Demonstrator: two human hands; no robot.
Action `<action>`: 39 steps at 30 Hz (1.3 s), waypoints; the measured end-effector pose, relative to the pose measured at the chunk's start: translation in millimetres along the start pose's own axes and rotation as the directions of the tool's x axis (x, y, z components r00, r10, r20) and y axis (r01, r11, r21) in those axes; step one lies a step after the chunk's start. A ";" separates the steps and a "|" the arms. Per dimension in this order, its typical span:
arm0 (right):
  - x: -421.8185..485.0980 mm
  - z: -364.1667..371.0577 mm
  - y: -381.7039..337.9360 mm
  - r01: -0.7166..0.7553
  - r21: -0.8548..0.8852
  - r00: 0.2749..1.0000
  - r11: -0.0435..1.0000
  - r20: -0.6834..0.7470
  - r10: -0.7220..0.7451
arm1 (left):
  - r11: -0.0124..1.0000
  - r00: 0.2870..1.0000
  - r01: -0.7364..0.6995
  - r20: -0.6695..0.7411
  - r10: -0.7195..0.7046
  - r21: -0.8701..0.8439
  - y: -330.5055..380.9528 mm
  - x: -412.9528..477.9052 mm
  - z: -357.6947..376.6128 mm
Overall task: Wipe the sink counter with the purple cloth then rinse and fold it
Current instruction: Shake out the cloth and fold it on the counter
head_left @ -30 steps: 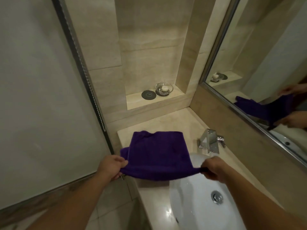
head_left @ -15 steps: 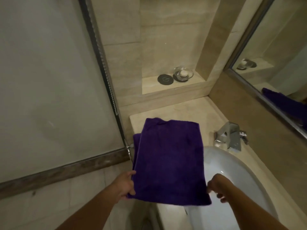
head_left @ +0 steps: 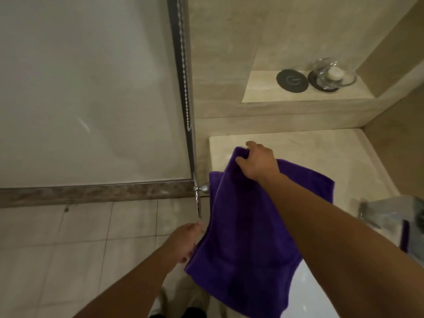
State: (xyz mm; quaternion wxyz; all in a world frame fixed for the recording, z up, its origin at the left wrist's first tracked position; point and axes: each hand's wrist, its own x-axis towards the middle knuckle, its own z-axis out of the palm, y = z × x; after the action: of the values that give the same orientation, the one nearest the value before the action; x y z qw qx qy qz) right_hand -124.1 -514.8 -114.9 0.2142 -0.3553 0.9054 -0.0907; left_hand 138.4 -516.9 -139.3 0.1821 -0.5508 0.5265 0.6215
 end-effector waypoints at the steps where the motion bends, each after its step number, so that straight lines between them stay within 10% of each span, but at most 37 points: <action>1: 7.7 3.3 0.6 -0.008 -0.035 1.000 0.999 0.008 0.009 | 0.998 0.999 -0.036 -0.004 0.037 0.052 7.7 7.0 1.3; 5: 21.1 10.5 6.9 -0.071 -0.195 0.997 0.978 -0.031 0.066 | 0.926 0.945 -0.239 -0.149 0.291 0.292 35.1 40.8 10.2; 11: 19.1 0.6 18.2 0.066 0.090 0.995 0.994 -0.083 -0.058 | 0.885 0.879 -0.414 -0.346 0.328 -0.215 84.0 65.4 13.2; 14: 13.1 -15.3 17.6 0.095 0.336 0.993 0.937 0.040 -0.115 | 0.878 0.940 -0.292 -0.283 0.190 -0.380 101.5 81.1 2.2; 19: -0.5 -37.4 8.1 0.204 0.434 0.927 0.878 0.202 -0.315 | 0.949 0.923 -0.285 -0.305 0.233 -0.137 111.2 76.0 -14.4; 25: -14.7 -52.2 -11.0 0.224 0.425 0.711 0.877 0.544 -0.445 | 0.847 0.902 -0.432 -0.175 0.396 -0.309 139.6 49.7 -27.9; 31: -23.0 -46.5 -10.4 0.165 0.632 0.824 0.757 0.333 -0.458 | 0.827 0.898 -0.421 -0.042 0.438 -0.371 150.4 29.1 -21.1; 39: -28.8 -38.2 -1.6 0.233 0.382 0.944 0.895 0.134 -0.302 | 0.786 0.866 -0.463 -0.019 0.500 -0.409 139.1 23.1 -19.3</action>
State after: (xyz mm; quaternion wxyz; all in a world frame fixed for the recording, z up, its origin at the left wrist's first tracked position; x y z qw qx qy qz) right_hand -121.5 -495.9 -70.9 0.3462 -0.4385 0.7909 -0.2497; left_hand 28.1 -594.4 -93.2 -0.0753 -0.3947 0.5023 0.7657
